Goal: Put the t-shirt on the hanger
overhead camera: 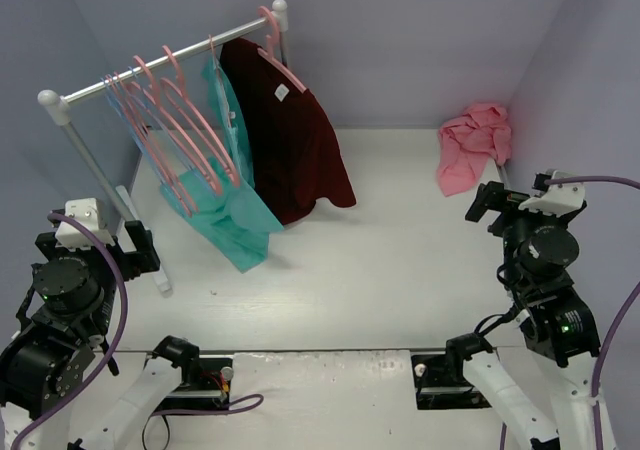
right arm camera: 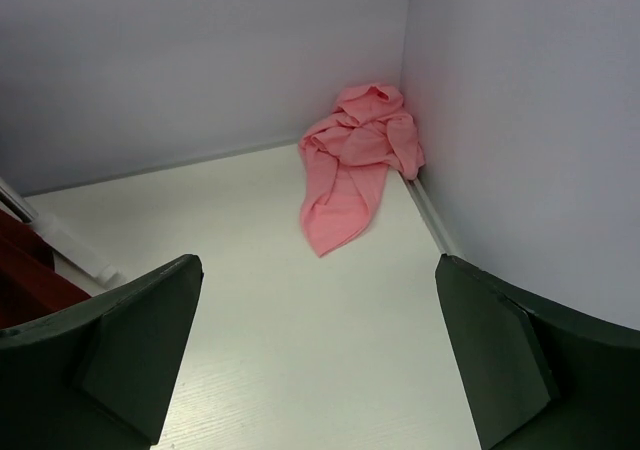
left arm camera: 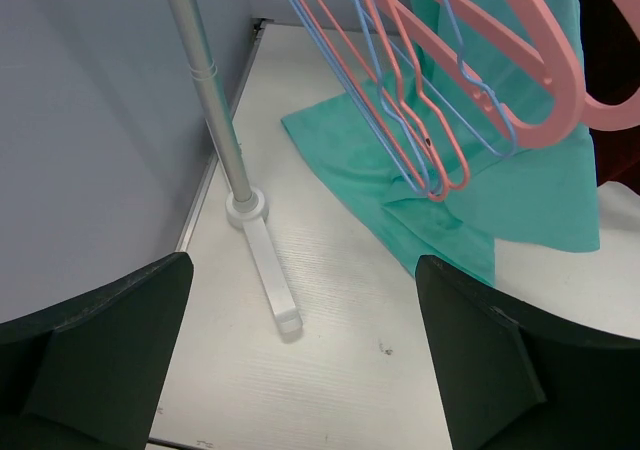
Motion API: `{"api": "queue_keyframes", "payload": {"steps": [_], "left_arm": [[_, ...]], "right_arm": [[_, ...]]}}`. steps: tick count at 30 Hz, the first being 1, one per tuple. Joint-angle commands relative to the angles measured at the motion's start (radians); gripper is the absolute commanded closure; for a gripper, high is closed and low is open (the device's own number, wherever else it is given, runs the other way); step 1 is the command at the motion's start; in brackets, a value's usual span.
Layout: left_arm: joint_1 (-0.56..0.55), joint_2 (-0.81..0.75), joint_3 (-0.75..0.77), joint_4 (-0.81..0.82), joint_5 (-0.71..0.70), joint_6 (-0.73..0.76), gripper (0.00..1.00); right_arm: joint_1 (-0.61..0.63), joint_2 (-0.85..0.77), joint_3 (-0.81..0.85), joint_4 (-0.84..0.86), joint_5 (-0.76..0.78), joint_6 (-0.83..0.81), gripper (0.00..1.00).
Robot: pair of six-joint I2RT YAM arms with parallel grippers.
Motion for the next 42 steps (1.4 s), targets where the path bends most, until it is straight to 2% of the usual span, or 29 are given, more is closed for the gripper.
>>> {"api": "queue_keyframes", "payload": {"steps": [1, 6, 10, 11, 13, 14, 16, 21, 25, 30, 35, 37, 38, 40, 42], "left_arm": [[-0.002, 0.038, 0.006, 0.044, 0.011, -0.017, 0.1], [-0.002, 0.071, 0.02, 0.023, 0.034, -0.03, 0.1], [-0.002, 0.11, 0.028, 0.011, 0.052, -0.053, 0.1], [-0.002, 0.111, 0.029, 0.011, 0.053, -0.057, 0.1], [0.0, 0.14, 0.038, 0.013, 0.074, -0.07, 0.1], [-0.001, 0.15, 0.042, 0.013, 0.082, -0.073, 0.1], [-0.001, 0.171, 0.052, 0.013, 0.097, -0.077, 0.1], [0.0, 0.196, 0.05, 0.014, 0.129, -0.099, 0.1], [0.0, 0.197, 0.027, 0.013, 0.146, -0.112, 0.1], [0.0, 0.189, 0.019, 0.007, 0.153, -0.126, 0.1], [0.0, 0.192, 0.014, 0.008, 0.145, -0.135, 0.1], [0.0, 0.203, 0.013, 0.005, 0.148, -0.129, 0.1], [0.0, 0.204, 0.013, 0.005, 0.149, -0.13, 0.1], [0.0, 0.206, 0.017, 0.005, 0.151, -0.131, 0.1], [0.0, 0.206, 0.02, 0.005, 0.154, -0.13, 0.1]], "right_arm": [[0.005, 0.058, -0.014, 0.083, 0.045, 0.017, 0.0], [0.003, 0.133, -0.054, 0.133, 0.06, 0.075, 0.0], [-0.013, 0.384, -0.029, 0.218, 0.178, 0.159, 0.0], [-0.015, 0.397, -0.016, 0.223, 0.184, 0.161, 0.0], [-0.116, 0.599, 0.036, 0.261, 0.149, 0.222, 0.0], [-0.127, 0.616, 0.063, 0.262, 0.113, 0.249, 0.0], [-0.233, 0.819, 0.139, 0.292, 0.085, 0.305, 0.0], [-0.271, 1.21, 0.364, 0.294, 0.084, 0.294, 0.0], [-0.295, 1.426, 0.502, 0.298, 0.056, 0.243, 0.0], [-0.326, 1.612, 0.61, 0.304, -0.051, 0.198, 0.0], [-0.351, 1.685, 0.663, 0.313, -0.138, 0.179, 0.01], [-0.366, 1.719, 0.685, 0.313, -0.202, 0.168, 0.09], [-0.374, 1.729, 0.689, 0.312, -0.225, 0.164, 0.17], [-0.383, 1.743, 0.695, 0.313, -0.271, 0.154, 0.38], [-0.39, 1.752, 0.691, 0.313, -0.298, 0.142, 0.54]]}}
